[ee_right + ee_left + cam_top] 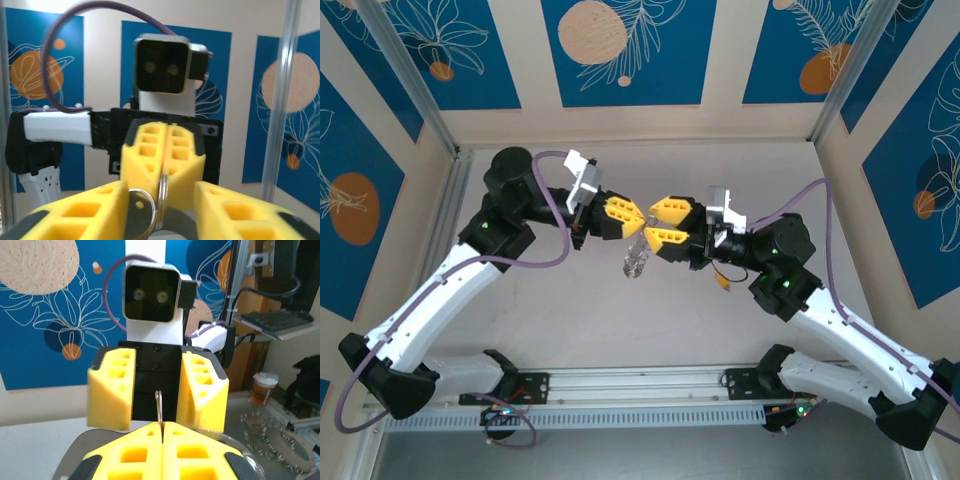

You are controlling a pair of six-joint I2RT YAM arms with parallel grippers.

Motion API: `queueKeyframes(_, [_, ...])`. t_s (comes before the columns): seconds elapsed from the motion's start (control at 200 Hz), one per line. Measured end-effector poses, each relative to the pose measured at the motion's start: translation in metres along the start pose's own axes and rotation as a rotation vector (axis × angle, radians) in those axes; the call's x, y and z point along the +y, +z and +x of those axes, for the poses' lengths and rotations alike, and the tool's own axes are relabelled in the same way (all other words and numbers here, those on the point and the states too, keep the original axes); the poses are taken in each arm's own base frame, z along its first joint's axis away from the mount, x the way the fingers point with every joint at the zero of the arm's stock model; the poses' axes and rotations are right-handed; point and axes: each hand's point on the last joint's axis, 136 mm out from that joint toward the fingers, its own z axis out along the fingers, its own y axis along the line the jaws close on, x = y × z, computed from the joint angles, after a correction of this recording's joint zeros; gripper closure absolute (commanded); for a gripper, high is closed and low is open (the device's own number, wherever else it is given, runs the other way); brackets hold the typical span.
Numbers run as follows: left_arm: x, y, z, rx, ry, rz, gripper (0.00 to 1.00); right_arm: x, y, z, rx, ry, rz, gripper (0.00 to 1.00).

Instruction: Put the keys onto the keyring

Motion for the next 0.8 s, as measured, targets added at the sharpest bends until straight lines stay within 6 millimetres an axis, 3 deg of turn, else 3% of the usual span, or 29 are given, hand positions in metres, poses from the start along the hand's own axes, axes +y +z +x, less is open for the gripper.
queueKeyframes(0.305, [0.011, -0.003, 0.022, 0.283, 0.023, -0.102, 1.0, -0.015, -0.015, 0.022, 0.245, -0.025, 0.116, 0.58])
queueKeyframes(0.605, [0.004, -0.005, 0.07, 0.544, 0.014, -0.136, 1.0, -0.008, -0.03, 0.052, 0.421, -0.028, 0.103, 0.66])
queueKeyframes(0.8, [0.005, -0.01, 0.081, 0.606, 0.012, -0.157, 1.0, -0.003, -0.038, 0.067, 0.492, -0.013, 0.088, 0.67])
